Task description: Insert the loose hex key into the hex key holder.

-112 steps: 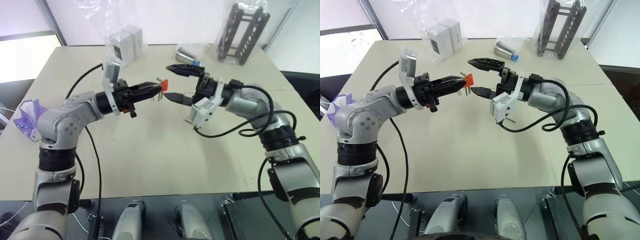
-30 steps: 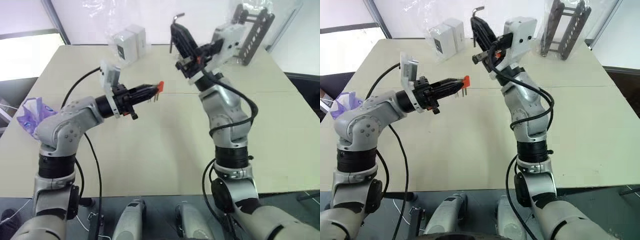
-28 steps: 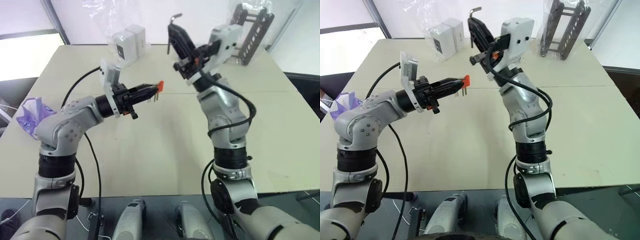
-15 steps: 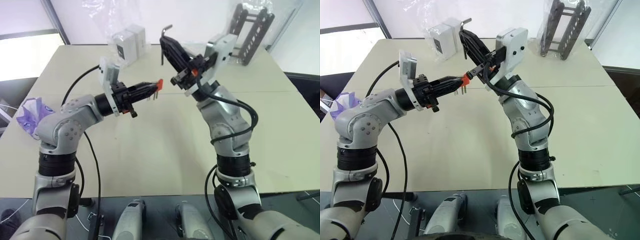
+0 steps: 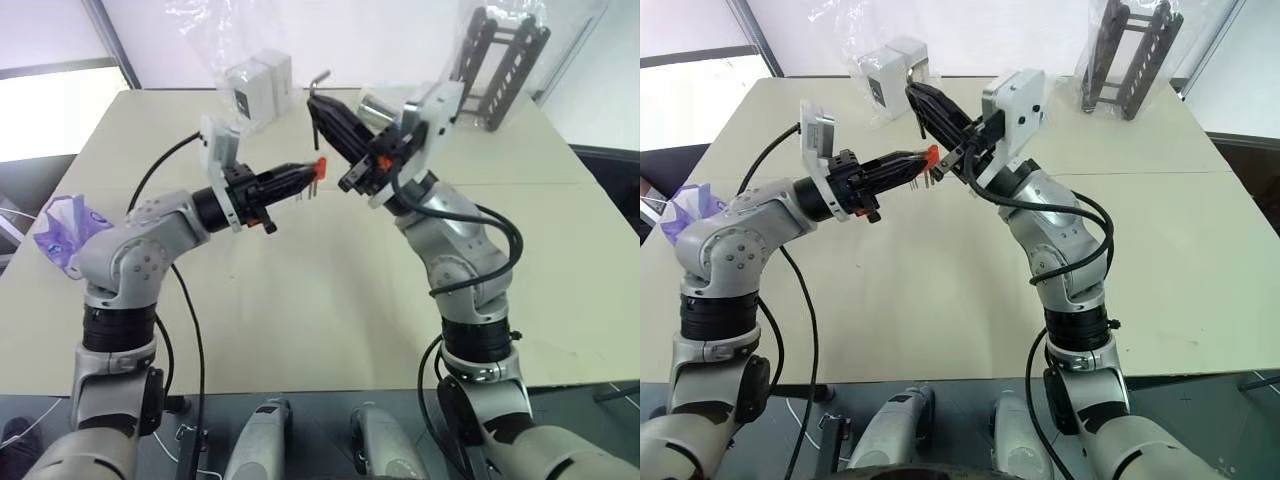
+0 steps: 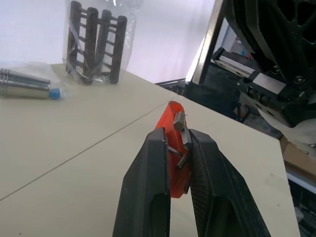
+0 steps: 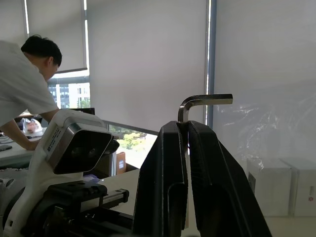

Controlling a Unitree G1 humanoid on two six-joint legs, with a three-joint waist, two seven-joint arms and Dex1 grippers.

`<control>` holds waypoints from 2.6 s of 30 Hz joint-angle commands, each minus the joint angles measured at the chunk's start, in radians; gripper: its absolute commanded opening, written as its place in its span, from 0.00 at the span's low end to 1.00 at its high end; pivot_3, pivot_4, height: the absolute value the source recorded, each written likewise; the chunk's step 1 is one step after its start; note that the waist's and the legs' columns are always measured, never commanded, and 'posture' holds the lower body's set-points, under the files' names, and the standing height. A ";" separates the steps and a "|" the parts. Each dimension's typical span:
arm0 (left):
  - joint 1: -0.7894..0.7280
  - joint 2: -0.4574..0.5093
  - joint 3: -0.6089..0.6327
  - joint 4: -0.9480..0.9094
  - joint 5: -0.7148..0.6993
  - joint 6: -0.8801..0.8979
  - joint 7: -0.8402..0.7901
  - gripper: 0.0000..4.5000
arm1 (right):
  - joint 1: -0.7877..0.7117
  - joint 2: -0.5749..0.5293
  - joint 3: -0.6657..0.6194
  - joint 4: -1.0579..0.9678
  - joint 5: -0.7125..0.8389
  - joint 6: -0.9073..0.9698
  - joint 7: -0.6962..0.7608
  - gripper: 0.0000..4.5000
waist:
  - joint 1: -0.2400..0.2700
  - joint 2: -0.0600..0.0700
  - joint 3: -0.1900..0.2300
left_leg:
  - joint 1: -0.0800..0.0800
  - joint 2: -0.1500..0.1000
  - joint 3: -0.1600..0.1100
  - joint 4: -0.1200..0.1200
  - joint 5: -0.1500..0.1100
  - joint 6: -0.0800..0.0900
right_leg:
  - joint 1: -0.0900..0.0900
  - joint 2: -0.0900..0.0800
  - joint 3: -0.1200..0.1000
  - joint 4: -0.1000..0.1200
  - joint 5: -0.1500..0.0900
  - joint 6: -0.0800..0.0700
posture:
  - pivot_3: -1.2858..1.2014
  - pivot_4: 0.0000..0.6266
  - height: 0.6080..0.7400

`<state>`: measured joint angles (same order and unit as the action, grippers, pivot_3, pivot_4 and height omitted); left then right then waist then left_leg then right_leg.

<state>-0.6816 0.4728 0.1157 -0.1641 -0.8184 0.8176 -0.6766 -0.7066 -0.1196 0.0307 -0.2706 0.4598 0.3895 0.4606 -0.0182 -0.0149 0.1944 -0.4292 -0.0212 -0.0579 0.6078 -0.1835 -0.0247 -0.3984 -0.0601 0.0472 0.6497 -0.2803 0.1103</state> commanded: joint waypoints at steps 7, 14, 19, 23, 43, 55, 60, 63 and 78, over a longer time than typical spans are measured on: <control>-0.027 0.001 0.042 -0.024 -0.023 -0.002 0.000 0.03 | 0.016 -0.002 0.002 -0.018 -0.008 -0.029 -0.003 0.02 | 0.000 0.000 0.000 | 0.000 0.000 0.000 0.000 0.000 0.000 | 0.000 0.000 0.000 0.000 0.000 0.000 | 0.52 0.24 1.00; -0.023 0.001 0.043 -0.038 -0.029 0.007 0.004 0.03 | 0.000 0.007 0.000 0.005 -0.022 -0.045 -0.015 0.02 | 0.000 0.000 0.000 | 0.000 0.000 0.000 0.000 0.000 0.000 | 0.000 0.000 0.000 0.000 0.000 0.000 | 0.52 0.24 1.00; -0.021 0.000 0.045 -0.045 -0.032 0.009 0.008 0.03 | -0.018 0.010 -0.002 0.015 -0.021 -0.044 -0.019 0.02 | 0.000 0.000 0.000 | 0.000 0.000 0.000 0.000 0.000 0.000 | 0.000 0.000 0.000 0.000 0.000 0.000 | 0.52 0.24 1.00; -0.019 0.003 0.044 -0.049 -0.039 0.010 0.013 0.03 | -0.024 0.011 -0.001 0.020 -0.021 -0.044 -0.021 0.02 | 0.000 0.000 0.000 | 0.000 0.000 0.000 0.000 0.000 0.000 | 0.000 0.000 0.000 0.000 0.000 0.000 | 0.52 0.24 1.00; -0.020 0.006 0.047 -0.051 -0.055 0.013 0.024 0.03 | 0.014 0.025 0.018 0.044 -0.038 -0.093 0.001 0.02 | 0.000 0.000 0.000 | 0.000 0.000 0.000 -0.001 0.000 0.000 | 0.000 0.000 0.000 0.000 0.000 0.000 | 0.52 0.24 1.00; -0.026 0.005 0.058 -0.049 -0.070 0.015 0.027 0.03 | 0.022 0.022 0.014 0.074 -0.054 -0.129 0.013 0.02 | 0.000 0.000 0.000 | 0.000 0.000 0.000 -0.001 0.000 0.000 | 0.000 0.000 0.000 -0.001 0.000 0.000 | 0.52 0.24 1.00; -0.027 0.002 0.060 -0.049 -0.074 0.014 0.030 0.03 | 0.014 0.016 0.008 0.073 -0.052 -0.127 0.011 0.02 | 0.000 0.000 0.000 | 0.000 0.000 0.000 -0.001 0.000 0.000 | 0.000 0.000 0.000 -0.001 0.000 0.000 | 0.52 0.24 1.00; -0.027 0.000 0.059 -0.049 -0.075 0.014 0.030 0.03 | 0.008 0.016 0.007 0.070 -0.051 -0.122 0.007 0.02 | 0.000 0.000 0.000 | 0.000 0.000 0.000 -0.001 0.000 0.000 | 0.000 0.000 0.000 -0.001 0.000 0.000 | 0.52 0.24 1.00; -0.020 -0.003 0.059 -0.058 -0.097 0.018 0.043 0.03 | -0.008 0.033 0.003 0.079 -0.067 -0.147 -0.021 0.02 | 0.000 0.000 0.000 | 0.000 0.000 0.000 -0.001 0.000 0.000 | 0.000 0.000 0.000 -0.001 0.000 0.000 | 0.52 0.24 1.00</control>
<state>-0.6817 0.4679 0.1390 -0.1791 -0.8862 0.8441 -0.6320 -0.6887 -0.0930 0.0498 -0.1819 0.3956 0.2738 0.4492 -0.0183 -0.0149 0.1945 -0.4292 -0.0212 -0.0579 0.6066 -0.1836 -0.0248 -0.3988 -0.0604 0.0473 0.6489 -0.2804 0.1102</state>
